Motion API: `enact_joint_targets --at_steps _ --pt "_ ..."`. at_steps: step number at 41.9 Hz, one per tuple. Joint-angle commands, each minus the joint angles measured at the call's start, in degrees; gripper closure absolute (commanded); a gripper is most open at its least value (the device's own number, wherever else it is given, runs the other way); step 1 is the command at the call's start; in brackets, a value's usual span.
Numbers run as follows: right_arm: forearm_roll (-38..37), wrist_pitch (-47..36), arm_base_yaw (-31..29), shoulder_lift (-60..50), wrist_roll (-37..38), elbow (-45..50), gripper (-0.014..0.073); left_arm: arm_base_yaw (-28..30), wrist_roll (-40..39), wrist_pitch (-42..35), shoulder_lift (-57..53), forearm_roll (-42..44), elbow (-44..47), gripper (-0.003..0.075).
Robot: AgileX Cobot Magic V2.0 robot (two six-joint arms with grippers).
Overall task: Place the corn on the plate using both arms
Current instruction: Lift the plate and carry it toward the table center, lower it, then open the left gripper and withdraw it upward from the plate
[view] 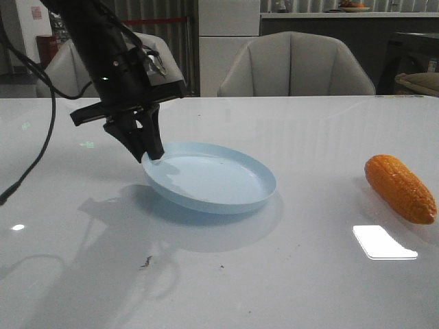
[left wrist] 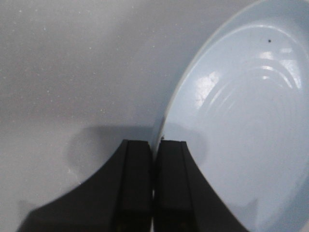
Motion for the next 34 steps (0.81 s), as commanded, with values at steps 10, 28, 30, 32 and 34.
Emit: enact_joint_targets --at_steps 10,28,30,32,34 --pt "0.60 -3.98 -0.03 -0.53 -0.09 -2.03 0.0179 -0.47 -0.56 2.02 -2.46 -6.27 -1.94 0.0442" --pt "0.60 -4.04 -0.03 -0.53 -0.09 -2.03 0.0179 2.21 0.47 2.02 -3.72 -6.40 -7.89 0.0349" --pt "0.60 -3.99 -0.03 -0.53 -0.09 -2.03 0.0179 3.19 0.47 2.02 -4.47 -5.98 -9.90 0.0351" --pt "0.60 -3.99 -0.03 -0.53 -0.09 -2.03 0.0179 4.40 0.47 2.02 -5.41 -5.55 -11.66 0.0358" --pt "0.60 -3.99 -0.03 -0.53 -0.09 -2.03 0.0179 5.44 0.47 2.02 -6.91 -4.94 -13.70 0.0367"
